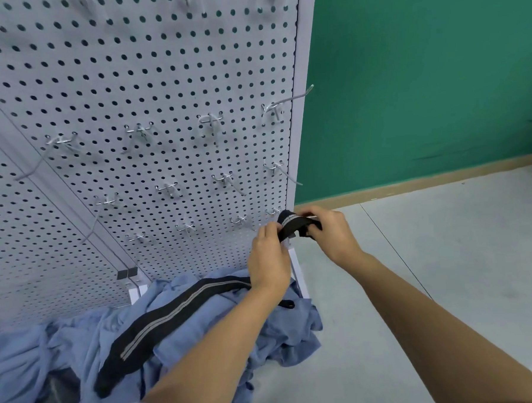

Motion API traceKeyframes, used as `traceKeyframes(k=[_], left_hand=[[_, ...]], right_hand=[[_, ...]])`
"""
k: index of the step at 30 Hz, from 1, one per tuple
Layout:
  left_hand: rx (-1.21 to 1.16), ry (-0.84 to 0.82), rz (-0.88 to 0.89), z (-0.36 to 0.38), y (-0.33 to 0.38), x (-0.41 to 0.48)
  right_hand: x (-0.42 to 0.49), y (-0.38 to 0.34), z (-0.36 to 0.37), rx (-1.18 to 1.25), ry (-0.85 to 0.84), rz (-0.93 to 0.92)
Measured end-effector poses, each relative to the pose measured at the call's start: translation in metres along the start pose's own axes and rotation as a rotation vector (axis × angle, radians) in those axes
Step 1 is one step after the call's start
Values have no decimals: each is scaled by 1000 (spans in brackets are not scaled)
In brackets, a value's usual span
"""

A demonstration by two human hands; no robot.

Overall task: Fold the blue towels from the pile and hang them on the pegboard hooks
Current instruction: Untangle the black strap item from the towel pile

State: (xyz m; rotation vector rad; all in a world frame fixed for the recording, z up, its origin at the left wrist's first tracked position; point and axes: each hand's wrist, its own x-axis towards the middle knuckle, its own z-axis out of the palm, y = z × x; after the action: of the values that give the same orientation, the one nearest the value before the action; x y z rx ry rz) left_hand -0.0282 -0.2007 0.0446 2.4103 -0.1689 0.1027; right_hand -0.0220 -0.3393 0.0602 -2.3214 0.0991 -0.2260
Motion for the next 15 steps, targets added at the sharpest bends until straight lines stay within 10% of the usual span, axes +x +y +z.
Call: traceKeyframes(k=[15], left_hand=[[60,-260,70,-26,-30,4]], right_hand=[[-23,-8,-9,-270,-102,-18]])
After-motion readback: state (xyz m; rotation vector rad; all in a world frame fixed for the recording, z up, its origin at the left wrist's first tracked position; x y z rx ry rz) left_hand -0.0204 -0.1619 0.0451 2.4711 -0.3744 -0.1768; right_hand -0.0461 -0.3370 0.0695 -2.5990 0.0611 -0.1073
